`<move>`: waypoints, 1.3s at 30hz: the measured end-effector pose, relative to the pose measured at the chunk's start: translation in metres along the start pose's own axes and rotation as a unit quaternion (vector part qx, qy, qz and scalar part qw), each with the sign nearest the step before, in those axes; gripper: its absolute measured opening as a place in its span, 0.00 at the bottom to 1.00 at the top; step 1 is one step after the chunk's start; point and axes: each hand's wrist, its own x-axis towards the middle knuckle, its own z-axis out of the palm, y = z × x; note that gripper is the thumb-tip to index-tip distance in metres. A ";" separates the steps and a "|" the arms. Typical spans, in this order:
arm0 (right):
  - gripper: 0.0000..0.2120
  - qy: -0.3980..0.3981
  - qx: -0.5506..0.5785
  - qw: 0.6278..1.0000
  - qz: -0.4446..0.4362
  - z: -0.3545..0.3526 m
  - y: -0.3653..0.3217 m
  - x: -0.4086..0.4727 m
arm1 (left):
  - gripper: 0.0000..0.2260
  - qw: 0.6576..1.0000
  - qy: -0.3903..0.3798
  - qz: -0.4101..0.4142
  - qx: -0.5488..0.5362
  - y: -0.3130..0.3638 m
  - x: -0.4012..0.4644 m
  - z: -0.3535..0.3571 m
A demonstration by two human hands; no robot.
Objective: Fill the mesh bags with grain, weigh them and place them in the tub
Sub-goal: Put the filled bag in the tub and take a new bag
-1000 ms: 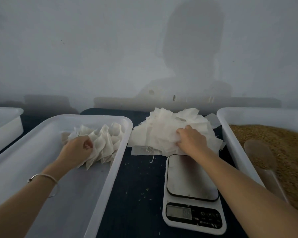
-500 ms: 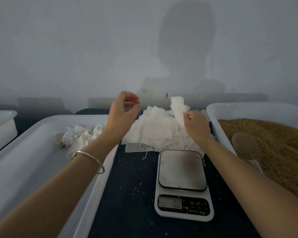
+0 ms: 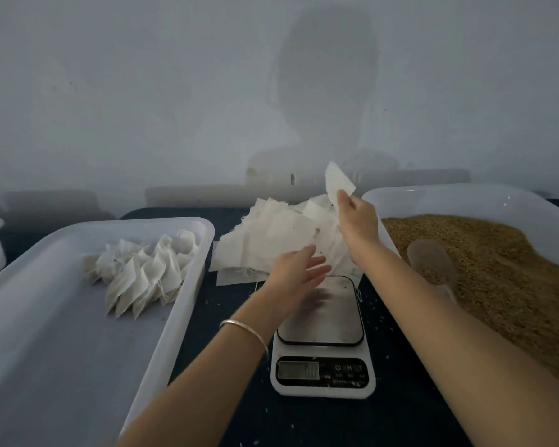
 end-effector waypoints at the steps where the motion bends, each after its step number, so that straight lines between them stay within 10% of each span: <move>1: 0.21 0.021 0.047 0.999 0.011 -0.002 -0.005 -0.003 | 0.18 1.000 -0.006 -0.004 -0.026 -0.004 0.001 -0.001; 10: 0.09 -0.081 0.491 0.840 0.215 -0.049 -0.026 -0.067 | 0.23 0.988 -0.037 0.084 -0.125 -0.032 -0.033 -0.005; 20: 0.14 -0.120 0.299 0.926 0.196 -0.071 0.024 -0.183 | 0.15 0.994 -0.017 0.110 -0.020 -0.083 -0.093 -0.038; 25: 0.28 -0.042 0.081 0.995 -0.046 -0.062 0.020 -0.198 | 0.17 0.979 0.095 0.177 0.041 -0.079 -0.095 -0.041; 29: 0.20 -0.005 -0.142 0.963 -0.229 -0.057 0.017 -0.200 | 0.13 0.963 0.121 0.230 0.071 -0.072 -0.098 -0.035; 39: 0.17 -0.131 -0.029 0.977 -0.167 -0.060 0.014 -0.211 | 0.15 0.978 -0.028 0.200 0.057 -0.073 -0.108 -0.032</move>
